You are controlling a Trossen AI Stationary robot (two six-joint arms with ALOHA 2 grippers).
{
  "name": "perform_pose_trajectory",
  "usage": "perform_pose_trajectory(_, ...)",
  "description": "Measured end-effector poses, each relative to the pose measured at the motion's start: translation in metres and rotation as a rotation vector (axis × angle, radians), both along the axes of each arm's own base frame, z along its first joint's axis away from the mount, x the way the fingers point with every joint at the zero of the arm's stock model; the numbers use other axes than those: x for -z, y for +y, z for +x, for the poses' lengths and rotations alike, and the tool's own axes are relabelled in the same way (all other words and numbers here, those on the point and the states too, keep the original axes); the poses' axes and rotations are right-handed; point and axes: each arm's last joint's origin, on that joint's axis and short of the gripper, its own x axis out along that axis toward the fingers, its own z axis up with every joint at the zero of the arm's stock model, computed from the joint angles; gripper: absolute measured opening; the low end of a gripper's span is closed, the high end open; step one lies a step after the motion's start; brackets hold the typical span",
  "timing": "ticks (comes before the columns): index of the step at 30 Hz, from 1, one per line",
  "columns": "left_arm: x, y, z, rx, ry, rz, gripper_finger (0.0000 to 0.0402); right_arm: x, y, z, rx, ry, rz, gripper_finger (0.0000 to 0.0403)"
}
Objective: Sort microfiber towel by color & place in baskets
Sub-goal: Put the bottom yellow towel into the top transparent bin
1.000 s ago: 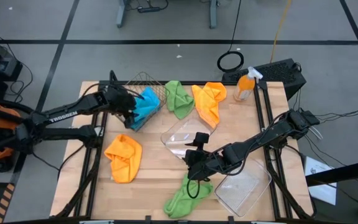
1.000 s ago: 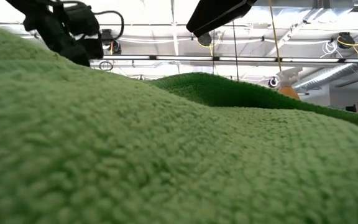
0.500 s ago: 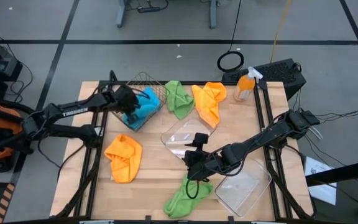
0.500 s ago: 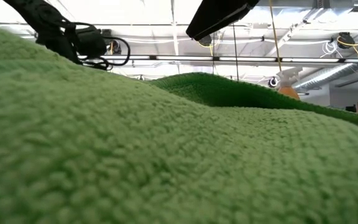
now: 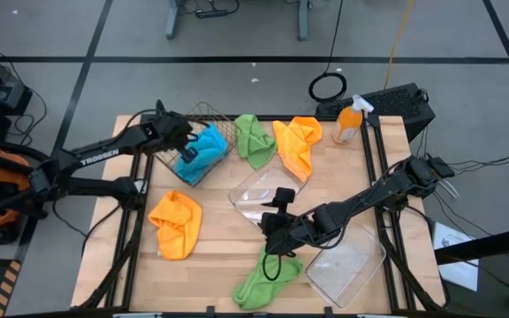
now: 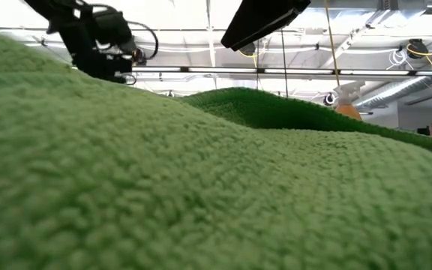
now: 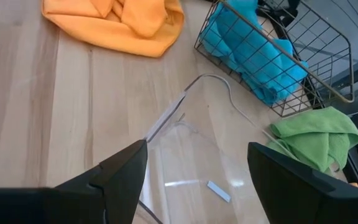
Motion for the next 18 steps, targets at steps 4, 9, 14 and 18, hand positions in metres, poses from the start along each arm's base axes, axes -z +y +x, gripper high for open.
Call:
perform_pose_trajectory(4, -0.01, -0.022, 0.005, 0.08, -0.144, -0.075, 0.0011, 0.0, 0.0, 0.0, 0.0, 0.0, 0.0, 0.0269)
perform_pose_trajectory(9, -0.01, -0.062, 0.014, 0.148, -0.247, -0.082, 0.0011, 0.003, 0.001, 0.0, -0.002, -0.011, 0.012, 0.0269)
perform_pose_trajectory(14, 0.0, -0.104, 0.025, 0.307, -0.329, -0.013, 0.0011, 0.012, 0.001, -0.001, -0.006, -0.02, 0.023, 0.0269)
perform_pose_trajectory(18, 0.011, -0.129, 0.03, 0.472, -0.401, 0.021, 0.0011, 0.017, 0.002, 0.0, -0.015, -0.047, 0.046, 0.0269)
